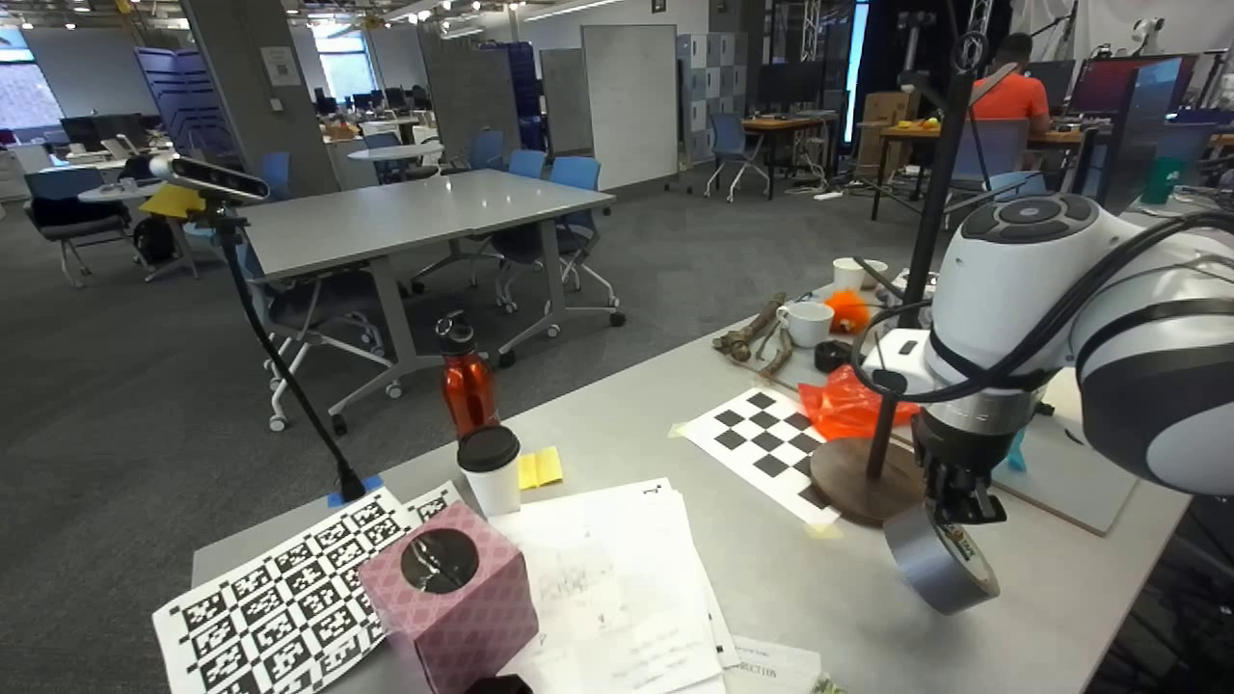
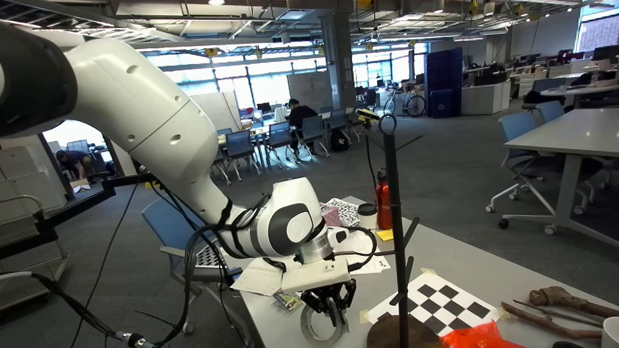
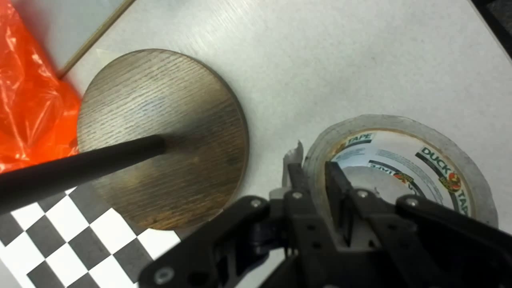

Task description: Pick up the grey tape from the black support and put it on the table.

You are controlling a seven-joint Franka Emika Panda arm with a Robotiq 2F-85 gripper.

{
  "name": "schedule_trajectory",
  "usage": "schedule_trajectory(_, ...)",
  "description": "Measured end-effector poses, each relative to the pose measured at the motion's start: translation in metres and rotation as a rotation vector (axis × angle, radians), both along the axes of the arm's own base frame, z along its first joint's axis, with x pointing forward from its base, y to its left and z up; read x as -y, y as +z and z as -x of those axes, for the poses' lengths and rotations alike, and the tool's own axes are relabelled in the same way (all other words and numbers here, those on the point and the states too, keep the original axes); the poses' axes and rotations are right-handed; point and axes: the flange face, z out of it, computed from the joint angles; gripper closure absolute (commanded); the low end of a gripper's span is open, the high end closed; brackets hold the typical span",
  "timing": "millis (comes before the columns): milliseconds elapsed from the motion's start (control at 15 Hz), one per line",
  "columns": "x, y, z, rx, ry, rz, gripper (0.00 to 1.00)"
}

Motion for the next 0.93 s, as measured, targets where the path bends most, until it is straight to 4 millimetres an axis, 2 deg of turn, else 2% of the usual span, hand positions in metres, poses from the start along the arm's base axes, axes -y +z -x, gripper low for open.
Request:
schedule_trajectory(467, 0.004, 0.005, -0.009, 0.019, -0.012, 0.002, 0.03)
schedule_trajectory(533, 0.004, 0.006, -0.010, 0.021, -0.013, 0.003, 0.00)
schedule_trajectory(733, 0.006, 0.009, -0.011, 0.031, -0.020, 0.008, 0.00)
schedule_trajectory(933, 0.007, 0.021, -0.011, 0.067, -0.031, 0.035, 0.00)
